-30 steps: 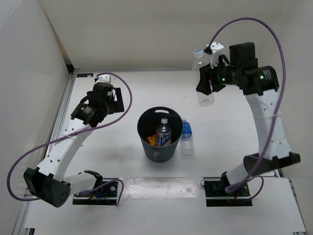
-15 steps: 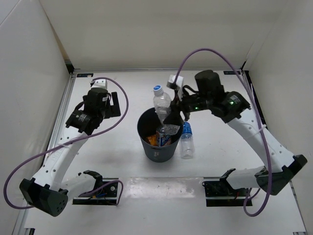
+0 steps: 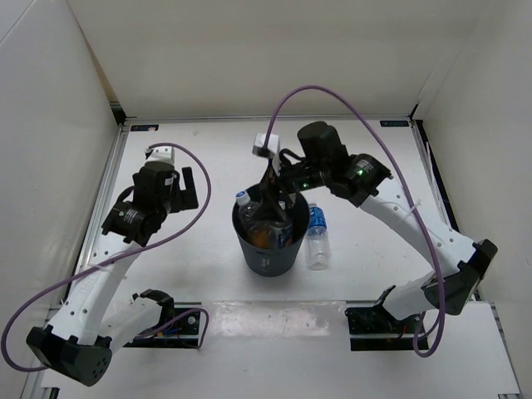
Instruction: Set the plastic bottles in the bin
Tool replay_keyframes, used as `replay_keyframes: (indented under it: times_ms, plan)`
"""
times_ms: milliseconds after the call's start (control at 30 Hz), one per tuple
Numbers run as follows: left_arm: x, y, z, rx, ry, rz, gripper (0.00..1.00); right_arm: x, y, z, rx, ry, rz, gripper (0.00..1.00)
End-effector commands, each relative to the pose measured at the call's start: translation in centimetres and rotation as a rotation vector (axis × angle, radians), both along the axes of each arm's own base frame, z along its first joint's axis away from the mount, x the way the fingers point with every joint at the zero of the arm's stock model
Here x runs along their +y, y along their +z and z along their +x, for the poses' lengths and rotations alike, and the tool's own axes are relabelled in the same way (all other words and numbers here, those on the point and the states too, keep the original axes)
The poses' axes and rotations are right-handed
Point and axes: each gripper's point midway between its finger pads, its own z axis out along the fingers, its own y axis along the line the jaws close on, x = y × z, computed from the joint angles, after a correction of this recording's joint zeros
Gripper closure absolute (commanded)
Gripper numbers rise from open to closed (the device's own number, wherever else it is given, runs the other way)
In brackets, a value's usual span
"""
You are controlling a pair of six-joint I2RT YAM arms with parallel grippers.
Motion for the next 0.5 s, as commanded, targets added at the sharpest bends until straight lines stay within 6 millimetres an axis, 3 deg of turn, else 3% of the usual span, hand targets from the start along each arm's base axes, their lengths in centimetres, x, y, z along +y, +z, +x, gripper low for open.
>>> replay_keyframes:
  times_ms: [0,33,67,133,233,300,333,367,467]
  plan:
    - [0.5,0.4,-1.1,-0.018,0.009,-0.020,0.01,-0.7,6.3,3.3,-0.068,-0.120,0.145,0.10]
    - [0.6,-0.3,-1.3,-0.004,0.009,-0.015,0.01,-1.0,7.0,3.8,-0.061,-0.138,0.161,0.10]
    - [0.7,-0.2,-1.3,-0.007,0.016,-0.020,0.01,-2.1,8.8,5.5,-0.057,-0.203,0.195,0.10]
    - [0.9,-0.6,-1.4,0.003,0.020,-0.017,0.01,-3.1,11.9,7.0,-0.119,-0.281,0.242,0.10]
    - [0.9,-0.6,-1.2,0.005,0.024,-0.019,0.01,-6.0,13.3,10.7,-0.171,-0.488,0.235,0.10]
    - [0.9,-0.7,-0.9,0.009,0.025,-0.013,0.01,-8.2,13.1,12.3,-0.190,-0.597,0.211,0.10]
    - [0.7,-0.8,-0.6,0.014,0.023,-0.014,0.01,-8.6,10.7,12.8,-0.132,-0.634,0.164,0.10]
    - [0.6,-0.6,-0.5,0.012,0.021,-0.015,0.01,-10.5,9.6,14.1,-0.114,-0.716,0.132,0.10]
    - [0.5,-0.7,-0.1,0.019,0.013,-0.007,0.01,-13.2,3.5,14.1,-0.001,-0.757,0.027,0.10]
